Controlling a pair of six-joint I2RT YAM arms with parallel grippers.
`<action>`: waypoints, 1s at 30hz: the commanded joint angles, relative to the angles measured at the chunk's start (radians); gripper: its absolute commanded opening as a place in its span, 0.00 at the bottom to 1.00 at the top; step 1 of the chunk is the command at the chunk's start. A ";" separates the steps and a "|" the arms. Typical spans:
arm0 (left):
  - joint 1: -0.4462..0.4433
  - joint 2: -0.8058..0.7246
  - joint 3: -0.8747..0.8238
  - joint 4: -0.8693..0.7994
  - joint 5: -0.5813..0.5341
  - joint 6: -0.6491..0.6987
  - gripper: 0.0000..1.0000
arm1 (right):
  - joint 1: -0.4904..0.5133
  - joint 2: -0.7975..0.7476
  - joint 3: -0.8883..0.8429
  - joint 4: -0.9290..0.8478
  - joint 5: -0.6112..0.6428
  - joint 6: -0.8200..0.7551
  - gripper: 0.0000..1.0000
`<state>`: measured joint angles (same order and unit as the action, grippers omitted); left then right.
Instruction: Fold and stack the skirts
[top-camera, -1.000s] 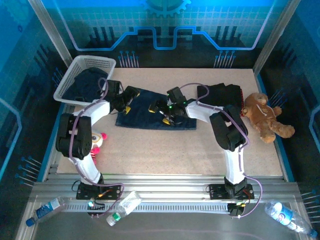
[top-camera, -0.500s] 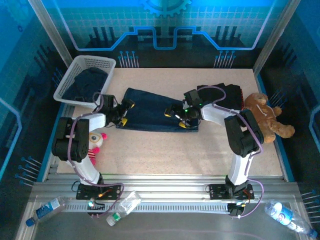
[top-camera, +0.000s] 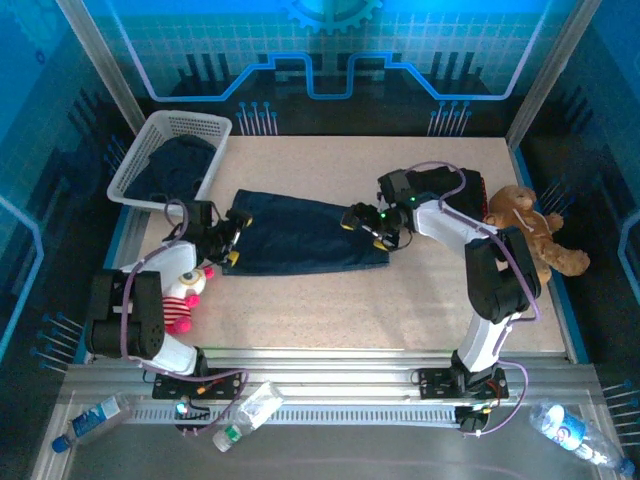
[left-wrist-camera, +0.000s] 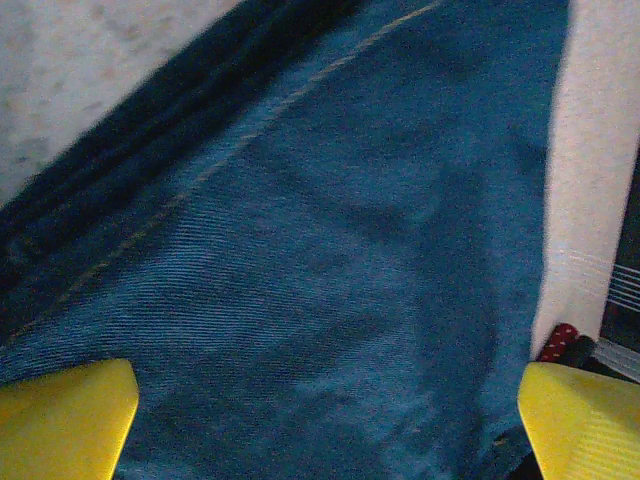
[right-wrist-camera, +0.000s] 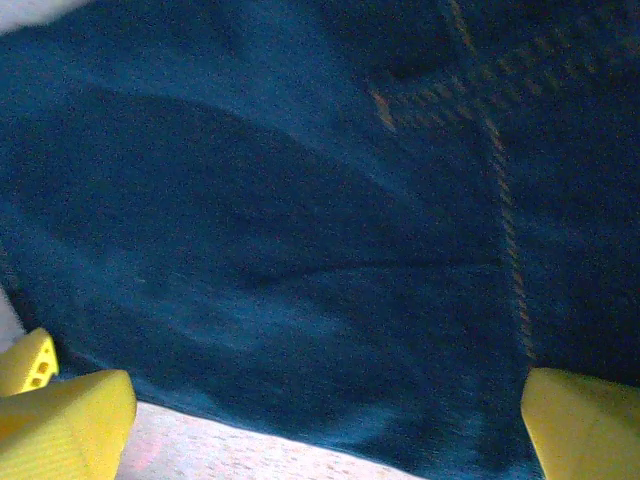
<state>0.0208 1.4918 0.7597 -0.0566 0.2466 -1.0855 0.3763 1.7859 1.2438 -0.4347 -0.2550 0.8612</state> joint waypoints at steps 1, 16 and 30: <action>-0.025 -0.013 0.137 -0.023 -0.037 0.042 0.99 | -0.010 0.058 0.106 0.025 -0.020 -0.011 1.00; -0.032 0.589 0.637 0.013 -0.027 0.088 0.99 | -0.041 0.343 0.383 -0.043 0.157 -0.067 0.99; -0.040 0.526 0.654 -0.102 -0.007 0.145 0.99 | -0.036 0.265 0.349 -0.058 0.166 -0.071 0.99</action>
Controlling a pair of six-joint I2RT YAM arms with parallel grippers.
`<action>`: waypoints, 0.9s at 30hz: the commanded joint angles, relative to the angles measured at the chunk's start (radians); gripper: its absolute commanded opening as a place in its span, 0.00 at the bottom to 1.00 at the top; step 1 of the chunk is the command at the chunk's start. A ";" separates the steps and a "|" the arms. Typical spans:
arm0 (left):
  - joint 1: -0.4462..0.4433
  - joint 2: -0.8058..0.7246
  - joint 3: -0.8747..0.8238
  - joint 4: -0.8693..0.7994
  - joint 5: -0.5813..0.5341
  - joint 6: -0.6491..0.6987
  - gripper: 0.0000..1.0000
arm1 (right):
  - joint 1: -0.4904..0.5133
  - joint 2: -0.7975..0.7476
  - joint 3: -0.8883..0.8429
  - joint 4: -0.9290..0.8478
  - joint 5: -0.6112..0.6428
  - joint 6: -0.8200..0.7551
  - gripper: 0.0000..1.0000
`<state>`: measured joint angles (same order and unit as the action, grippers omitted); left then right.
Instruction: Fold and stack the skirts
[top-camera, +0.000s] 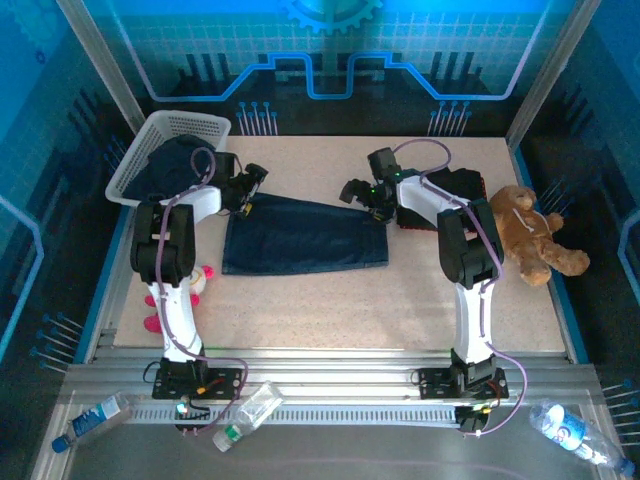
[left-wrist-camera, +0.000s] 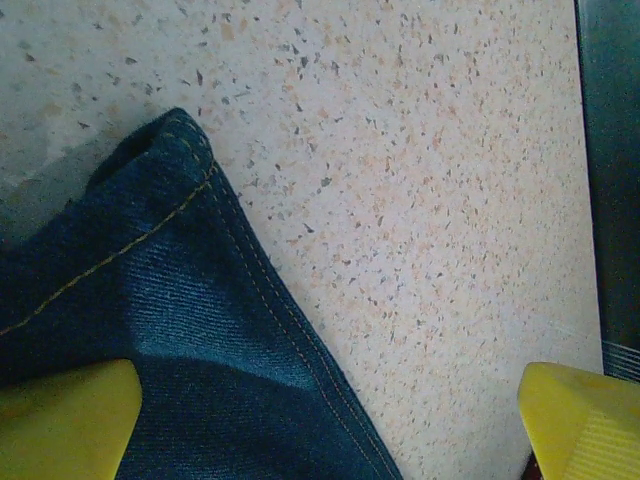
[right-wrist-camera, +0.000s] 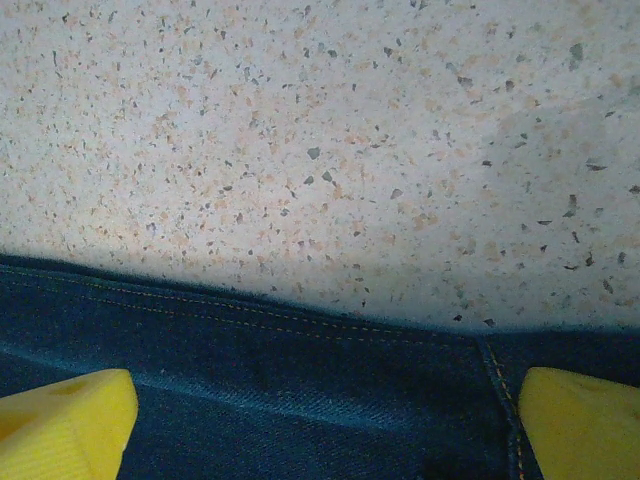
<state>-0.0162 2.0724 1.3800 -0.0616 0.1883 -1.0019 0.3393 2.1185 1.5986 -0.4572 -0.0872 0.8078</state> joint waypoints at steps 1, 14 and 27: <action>-0.012 -0.079 0.060 -0.117 0.071 0.082 0.99 | 0.003 -0.095 -0.019 -0.034 -0.007 -0.015 1.00; -0.252 -0.409 -0.133 -0.254 0.007 0.183 0.86 | 0.018 -0.550 -0.604 0.156 0.055 0.144 0.99; -0.394 -0.407 -0.351 -0.311 0.042 0.043 0.13 | -0.018 -0.582 -0.929 0.526 -0.190 0.357 0.87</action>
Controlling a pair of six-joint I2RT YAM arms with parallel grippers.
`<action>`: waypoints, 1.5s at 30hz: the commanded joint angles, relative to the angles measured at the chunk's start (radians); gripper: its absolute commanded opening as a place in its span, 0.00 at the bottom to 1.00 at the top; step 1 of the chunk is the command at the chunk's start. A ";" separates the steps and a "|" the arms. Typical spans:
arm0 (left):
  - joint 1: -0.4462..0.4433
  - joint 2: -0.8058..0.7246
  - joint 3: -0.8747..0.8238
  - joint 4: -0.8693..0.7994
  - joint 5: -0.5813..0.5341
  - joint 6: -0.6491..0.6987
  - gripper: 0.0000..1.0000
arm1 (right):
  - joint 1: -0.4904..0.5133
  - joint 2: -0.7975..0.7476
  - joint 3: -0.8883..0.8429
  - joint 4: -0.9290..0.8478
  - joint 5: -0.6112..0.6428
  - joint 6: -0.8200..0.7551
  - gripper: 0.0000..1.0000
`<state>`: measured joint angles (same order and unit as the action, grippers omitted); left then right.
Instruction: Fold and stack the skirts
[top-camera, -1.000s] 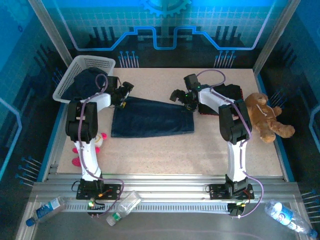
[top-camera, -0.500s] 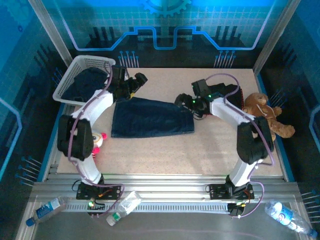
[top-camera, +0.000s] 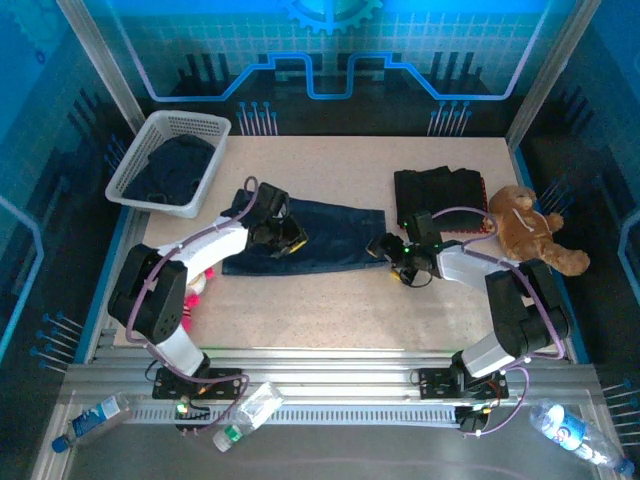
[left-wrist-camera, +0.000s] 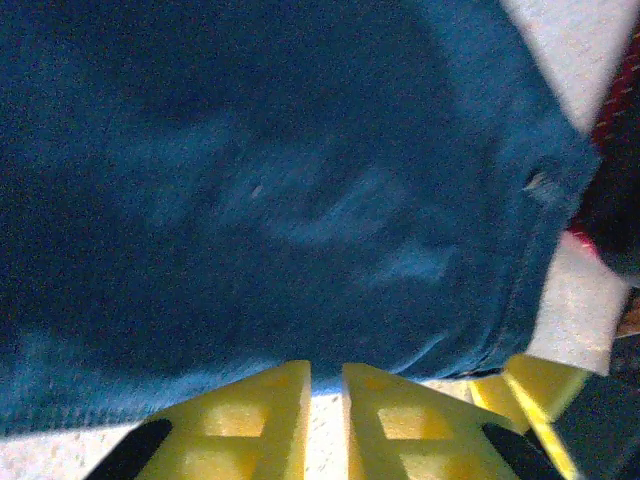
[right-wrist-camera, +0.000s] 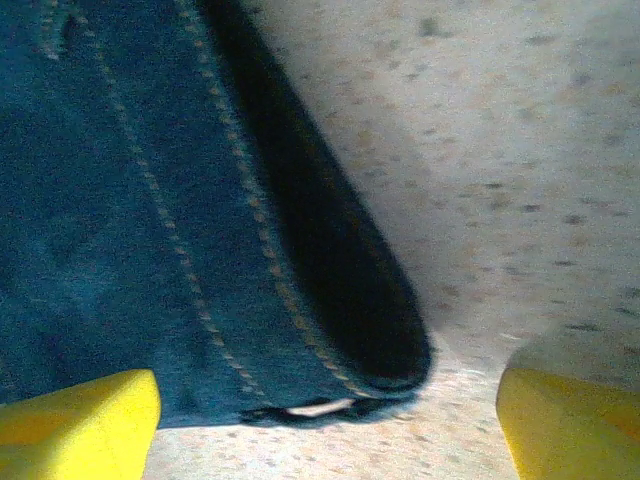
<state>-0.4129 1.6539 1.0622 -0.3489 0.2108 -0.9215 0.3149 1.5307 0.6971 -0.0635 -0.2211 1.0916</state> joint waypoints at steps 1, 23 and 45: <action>0.000 0.018 -0.040 -0.021 0.021 -0.037 0.13 | 0.006 0.009 -0.031 0.154 -0.059 0.081 0.87; -0.014 0.188 -0.074 0.017 0.127 0.002 0.09 | 0.028 0.080 -0.044 0.372 0.060 0.124 0.33; 0.161 -0.157 -0.028 -0.147 0.020 0.140 0.51 | 0.240 0.090 0.338 -0.069 0.287 -0.409 0.00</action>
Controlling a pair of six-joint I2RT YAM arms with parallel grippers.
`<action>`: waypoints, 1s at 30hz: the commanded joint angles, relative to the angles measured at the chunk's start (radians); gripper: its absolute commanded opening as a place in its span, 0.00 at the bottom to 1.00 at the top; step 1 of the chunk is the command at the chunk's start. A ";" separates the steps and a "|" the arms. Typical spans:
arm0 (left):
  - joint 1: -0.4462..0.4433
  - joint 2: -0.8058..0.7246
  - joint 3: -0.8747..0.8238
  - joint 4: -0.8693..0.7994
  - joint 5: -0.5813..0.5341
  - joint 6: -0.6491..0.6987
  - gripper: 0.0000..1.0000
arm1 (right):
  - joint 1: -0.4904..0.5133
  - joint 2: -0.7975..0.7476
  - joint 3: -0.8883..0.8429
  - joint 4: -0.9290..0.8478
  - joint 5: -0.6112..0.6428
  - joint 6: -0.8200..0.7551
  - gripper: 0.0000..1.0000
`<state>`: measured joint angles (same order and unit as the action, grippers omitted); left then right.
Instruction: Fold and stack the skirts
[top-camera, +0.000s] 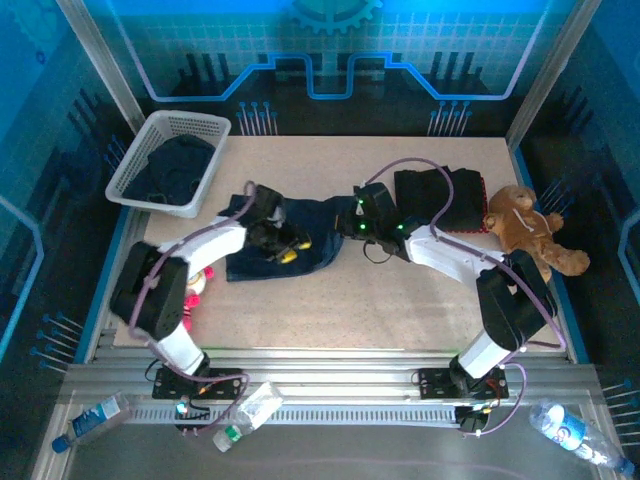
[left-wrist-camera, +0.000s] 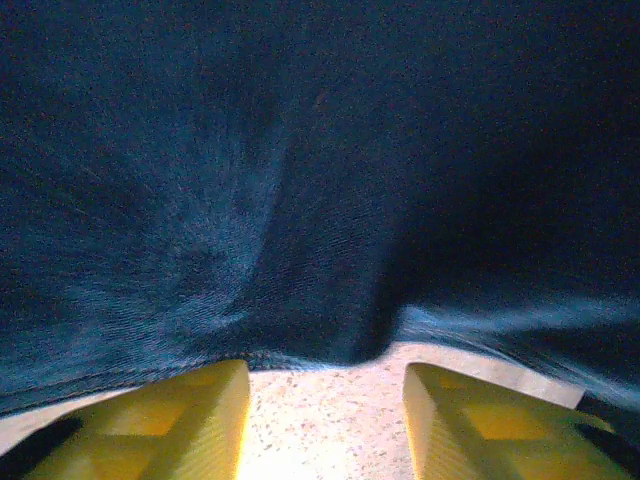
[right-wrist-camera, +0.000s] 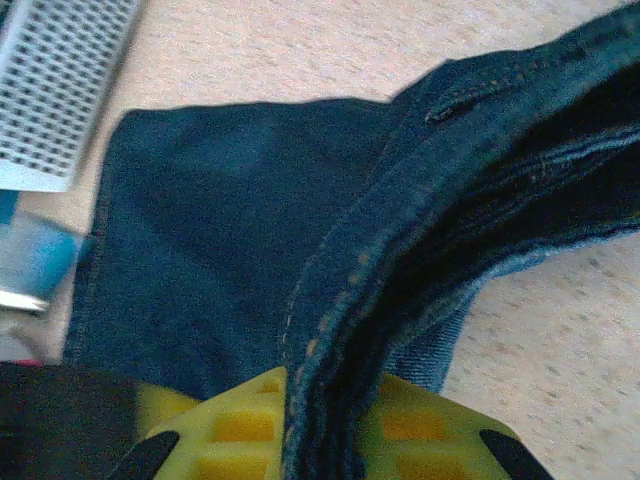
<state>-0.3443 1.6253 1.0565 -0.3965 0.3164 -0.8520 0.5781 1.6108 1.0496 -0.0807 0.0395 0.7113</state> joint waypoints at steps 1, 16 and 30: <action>0.141 -0.155 -0.042 -0.125 -0.115 0.092 0.52 | -0.031 0.008 -0.017 -0.055 0.026 -0.031 0.00; 0.399 0.138 0.027 -0.140 -0.121 0.306 0.34 | -0.119 0.017 0.054 -0.138 0.018 -0.325 0.00; 0.398 0.138 -0.045 -0.085 -0.106 0.271 0.14 | 0.197 0.321 0.568 -0.413 -0.027 -0.889 0.00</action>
<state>0.0498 1.7691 1.0496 -0.4736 0.1886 -0.5766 0.6777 1.8591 1.5242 -0.4019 0.0448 0.0044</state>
